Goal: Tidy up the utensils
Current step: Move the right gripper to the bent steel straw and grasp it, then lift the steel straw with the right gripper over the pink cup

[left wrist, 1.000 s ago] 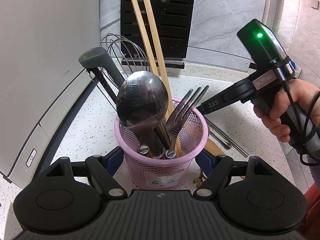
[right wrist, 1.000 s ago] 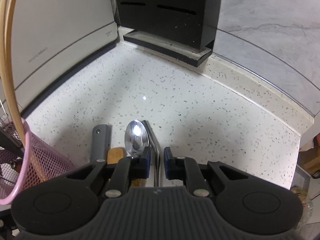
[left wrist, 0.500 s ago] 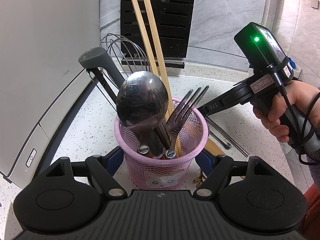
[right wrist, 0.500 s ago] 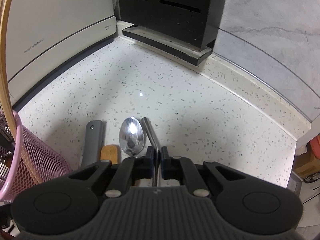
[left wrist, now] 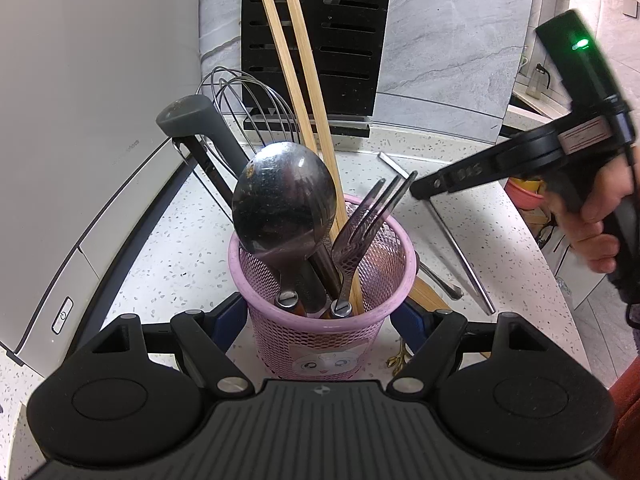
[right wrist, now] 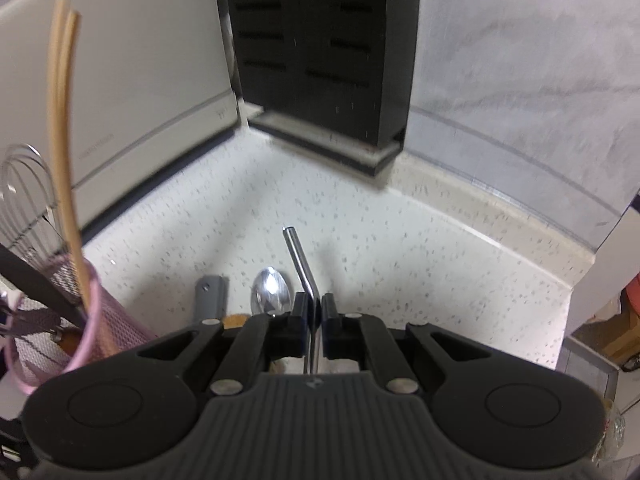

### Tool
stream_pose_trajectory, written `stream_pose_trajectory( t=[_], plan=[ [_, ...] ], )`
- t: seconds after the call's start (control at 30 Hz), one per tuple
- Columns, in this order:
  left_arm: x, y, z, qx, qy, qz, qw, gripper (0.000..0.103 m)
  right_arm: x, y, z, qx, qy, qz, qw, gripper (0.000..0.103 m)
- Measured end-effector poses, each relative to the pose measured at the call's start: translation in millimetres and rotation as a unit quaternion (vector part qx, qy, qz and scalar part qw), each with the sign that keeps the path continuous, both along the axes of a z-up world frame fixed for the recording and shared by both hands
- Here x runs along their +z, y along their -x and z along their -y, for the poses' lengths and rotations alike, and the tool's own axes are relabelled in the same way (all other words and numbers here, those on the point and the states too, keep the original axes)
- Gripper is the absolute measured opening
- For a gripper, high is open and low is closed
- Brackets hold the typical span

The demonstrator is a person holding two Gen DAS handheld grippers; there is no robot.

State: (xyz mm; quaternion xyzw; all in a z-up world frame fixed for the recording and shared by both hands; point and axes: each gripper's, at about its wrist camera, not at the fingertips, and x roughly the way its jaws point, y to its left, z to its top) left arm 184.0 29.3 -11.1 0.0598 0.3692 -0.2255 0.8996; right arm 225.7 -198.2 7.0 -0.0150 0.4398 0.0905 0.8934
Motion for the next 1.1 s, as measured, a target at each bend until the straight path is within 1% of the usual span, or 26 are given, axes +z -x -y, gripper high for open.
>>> stream_pose_trajectory(
  t=[0.37,0.57,0.67,0.87,0.97,1.1],
  plan=[
    [0,0,0,-0.001,0.000,0.000,1.0000,0.090,38,24,-1,0.009,-0.020,0.060,0.998,0.003],
    [0,0,0,0.000,0.000,0.000,1.0000,0.090,58,36,-2,0.014,-0.029,0.098,0.995,0.003],
    [0,-1,0,-0.001,0.001,0.001,1.0000,0.090,68,42,-4,0.022,-0.034,0.124,0.991,0.003],
    [0,-1,0,-0.001,0.000,0.001,1.0000,0.090,96,58,-6,0.027,-0.067,0.183,0.980,0.003],
    [0,-1,0,-0.001,0.000,0.001,1.0000,0.090,113,71,-8,0.032,-0.086,0.220,0.971,0.003],
    [0,-1,0,-0.001,0.001,0.001,1.0000,0.090,131,87,-13,0.046,-0.111,0.257,0.959,0.003]
  ],
)
